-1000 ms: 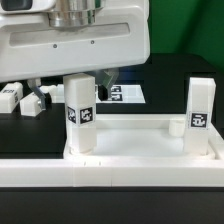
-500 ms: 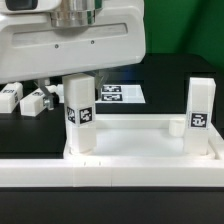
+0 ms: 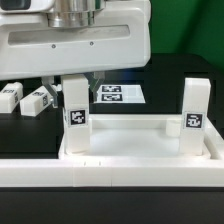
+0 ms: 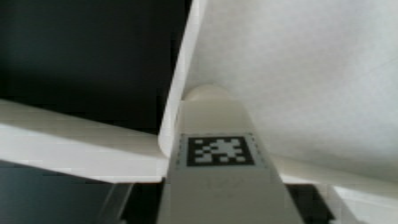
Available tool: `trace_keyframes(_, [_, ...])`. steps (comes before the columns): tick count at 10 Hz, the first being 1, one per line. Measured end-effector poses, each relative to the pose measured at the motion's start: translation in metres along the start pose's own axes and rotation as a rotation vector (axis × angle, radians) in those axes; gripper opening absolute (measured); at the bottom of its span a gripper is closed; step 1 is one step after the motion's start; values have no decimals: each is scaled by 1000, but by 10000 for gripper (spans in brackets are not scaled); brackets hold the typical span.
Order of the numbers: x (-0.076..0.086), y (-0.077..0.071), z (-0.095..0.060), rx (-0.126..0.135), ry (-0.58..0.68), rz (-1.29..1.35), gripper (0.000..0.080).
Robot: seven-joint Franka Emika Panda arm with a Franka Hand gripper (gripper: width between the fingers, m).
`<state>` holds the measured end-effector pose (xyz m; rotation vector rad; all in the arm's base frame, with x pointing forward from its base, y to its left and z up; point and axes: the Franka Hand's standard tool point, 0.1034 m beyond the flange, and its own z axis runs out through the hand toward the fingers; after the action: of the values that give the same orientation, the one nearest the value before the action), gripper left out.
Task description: Assemble desk
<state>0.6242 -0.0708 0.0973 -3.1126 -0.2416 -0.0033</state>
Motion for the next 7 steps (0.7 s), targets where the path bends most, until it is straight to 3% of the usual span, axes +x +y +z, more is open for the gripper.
trace_keyframes(7, [2, -6, 1, 37, -5, 767, 291])
